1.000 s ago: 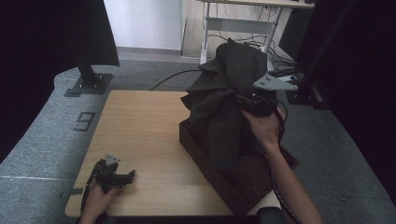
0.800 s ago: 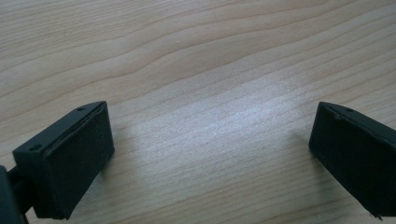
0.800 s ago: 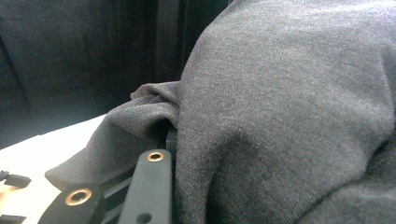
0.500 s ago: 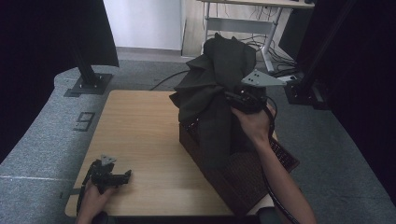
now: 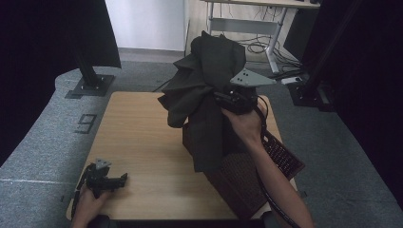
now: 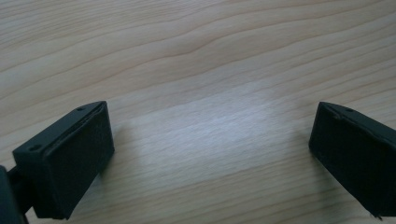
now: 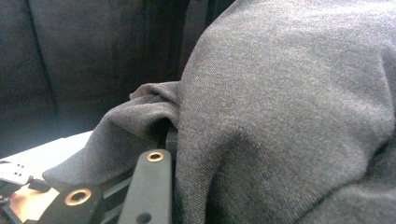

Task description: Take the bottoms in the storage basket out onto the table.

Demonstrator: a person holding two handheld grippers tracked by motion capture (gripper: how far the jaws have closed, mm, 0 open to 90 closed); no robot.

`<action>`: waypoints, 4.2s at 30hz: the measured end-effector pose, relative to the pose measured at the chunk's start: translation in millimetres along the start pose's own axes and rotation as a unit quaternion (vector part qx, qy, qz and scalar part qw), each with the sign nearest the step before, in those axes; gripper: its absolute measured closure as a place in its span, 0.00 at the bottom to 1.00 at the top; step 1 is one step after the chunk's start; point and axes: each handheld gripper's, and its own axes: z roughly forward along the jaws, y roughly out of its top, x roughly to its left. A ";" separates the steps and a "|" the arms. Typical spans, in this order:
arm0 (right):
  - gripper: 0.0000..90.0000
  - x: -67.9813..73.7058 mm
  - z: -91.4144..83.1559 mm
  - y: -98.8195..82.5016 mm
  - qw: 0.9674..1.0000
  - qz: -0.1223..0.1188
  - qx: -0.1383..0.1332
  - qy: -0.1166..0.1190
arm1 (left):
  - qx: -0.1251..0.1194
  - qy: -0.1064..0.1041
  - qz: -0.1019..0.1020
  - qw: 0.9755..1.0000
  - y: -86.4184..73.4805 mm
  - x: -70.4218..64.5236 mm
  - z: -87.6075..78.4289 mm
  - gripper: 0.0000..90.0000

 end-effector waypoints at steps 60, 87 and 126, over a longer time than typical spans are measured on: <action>0.74 106.1 86.8 11.7 0.992 -0.021 -0.032 0.120 | 0.000 0.039 -0.047 0.998 -18.8 41.5 -17.3 0.00; 0.73 129.5 113.9 -41.8 0.988 -0.013 -0.016 0.154 | 0.000 0.040 -0.046 0.998 -19.7 43.1 -18.0 0.00; 0.73 126.0 147.9 -147.6 0.986 0.039 0.059 0.152 | 0.000 0.041 -0.047 0.998 -19.6 42.9 -17.8 0.00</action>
